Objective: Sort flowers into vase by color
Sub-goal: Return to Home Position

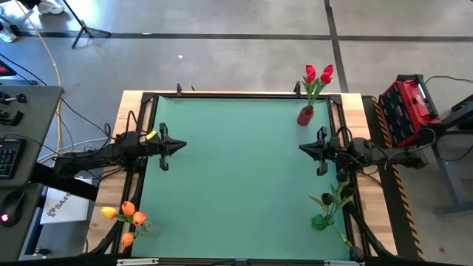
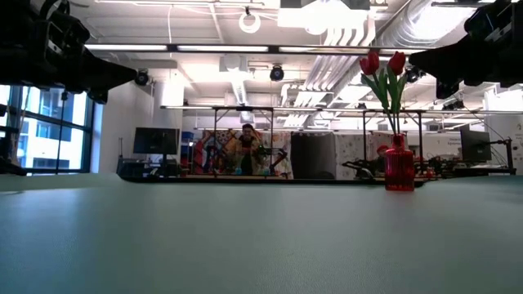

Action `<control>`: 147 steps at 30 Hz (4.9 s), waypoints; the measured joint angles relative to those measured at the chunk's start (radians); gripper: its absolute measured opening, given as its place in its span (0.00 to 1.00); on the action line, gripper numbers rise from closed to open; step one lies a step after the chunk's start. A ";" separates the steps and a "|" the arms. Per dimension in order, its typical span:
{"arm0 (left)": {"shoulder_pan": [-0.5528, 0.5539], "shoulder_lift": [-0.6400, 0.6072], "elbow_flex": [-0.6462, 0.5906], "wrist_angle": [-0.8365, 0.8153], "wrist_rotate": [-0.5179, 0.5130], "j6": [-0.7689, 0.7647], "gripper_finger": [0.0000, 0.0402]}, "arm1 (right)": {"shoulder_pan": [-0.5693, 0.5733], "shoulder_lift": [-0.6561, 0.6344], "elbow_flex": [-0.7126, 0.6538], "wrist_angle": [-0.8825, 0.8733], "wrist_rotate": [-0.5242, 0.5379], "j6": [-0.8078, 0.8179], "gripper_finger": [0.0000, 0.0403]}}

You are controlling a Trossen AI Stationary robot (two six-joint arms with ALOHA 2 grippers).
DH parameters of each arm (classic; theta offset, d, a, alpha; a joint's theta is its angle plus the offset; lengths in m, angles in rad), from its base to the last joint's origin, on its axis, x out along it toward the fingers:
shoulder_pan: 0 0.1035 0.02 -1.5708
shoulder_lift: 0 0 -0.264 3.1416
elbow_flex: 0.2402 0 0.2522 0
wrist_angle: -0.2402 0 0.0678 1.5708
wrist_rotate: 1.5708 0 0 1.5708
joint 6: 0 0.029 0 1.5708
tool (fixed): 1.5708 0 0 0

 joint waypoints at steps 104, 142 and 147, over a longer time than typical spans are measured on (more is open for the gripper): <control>-0.001 0.118 0.000 0.000 0.001 -0.143 0.00 | 0.000 0.010 0.001 -0.081 -0.042 0.121 0.00; -0.001 0.118 0.000 0.000 0.001 -0.143 0.00 | 0.000 0.010 0.001 -0.081 -0.042 0.121 0.00; -0.001 0.118 0.000 0.000 0.001 -0.143 0.00 | 0.000 0.010 0.001 -0.081 -0.042 0.121 0.00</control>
